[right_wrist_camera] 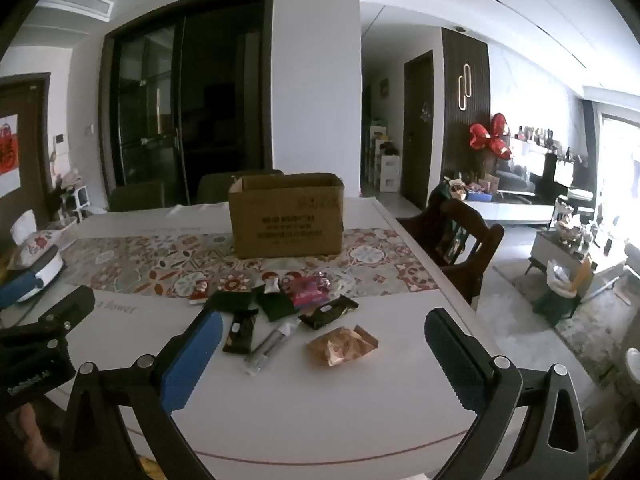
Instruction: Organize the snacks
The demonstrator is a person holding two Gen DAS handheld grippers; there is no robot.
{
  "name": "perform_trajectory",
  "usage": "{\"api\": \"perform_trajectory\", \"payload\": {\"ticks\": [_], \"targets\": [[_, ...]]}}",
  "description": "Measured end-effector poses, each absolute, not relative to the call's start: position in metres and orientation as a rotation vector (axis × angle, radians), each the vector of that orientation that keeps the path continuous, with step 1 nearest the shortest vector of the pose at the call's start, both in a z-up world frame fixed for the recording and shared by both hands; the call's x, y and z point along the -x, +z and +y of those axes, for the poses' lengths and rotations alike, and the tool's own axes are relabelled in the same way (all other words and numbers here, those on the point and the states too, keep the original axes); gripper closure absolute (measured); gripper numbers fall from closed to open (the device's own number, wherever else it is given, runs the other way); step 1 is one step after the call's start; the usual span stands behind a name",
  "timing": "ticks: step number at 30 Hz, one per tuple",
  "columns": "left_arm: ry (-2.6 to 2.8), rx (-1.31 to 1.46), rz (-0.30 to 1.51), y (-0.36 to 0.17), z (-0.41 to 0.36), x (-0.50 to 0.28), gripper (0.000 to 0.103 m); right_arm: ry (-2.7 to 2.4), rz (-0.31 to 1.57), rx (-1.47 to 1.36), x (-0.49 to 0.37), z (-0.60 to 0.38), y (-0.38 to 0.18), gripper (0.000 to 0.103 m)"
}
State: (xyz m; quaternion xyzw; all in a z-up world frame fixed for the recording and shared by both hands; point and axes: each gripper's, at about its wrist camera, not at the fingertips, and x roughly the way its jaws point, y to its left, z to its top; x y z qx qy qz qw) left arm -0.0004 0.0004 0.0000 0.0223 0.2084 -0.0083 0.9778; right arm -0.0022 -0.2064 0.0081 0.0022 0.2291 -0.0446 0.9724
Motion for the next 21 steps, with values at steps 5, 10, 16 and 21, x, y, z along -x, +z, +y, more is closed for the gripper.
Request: {"api": "perform_trajectory", "payload": {"ticks": [5,10,16,21], "targets": [[-0.009,-0.052,0.426,-0.0001,0.001,0.0005,0.0,-0.089,0.434,-0.014,0.0032,-0.2067,0.0084,0.001],[-0.001,-0.061,0.424,0.0065,0.0041,0.0005,0.0,-0.089,0.44,-0.013,0.0025,-0.2067,0.0084,0.001],[0.003,-0.066,0.425,0.0061,0.0052,0.0028,0.0,-0.088,0.44,-0.013,0.0025,-0.2067,0.0087,0.001],[0.004,-0.068,0.421,0.0054,0.0037,0.0032,0.0,-0.089,0.44,-0.014,0.0026,-0.2068,0.009,0.001]]}}
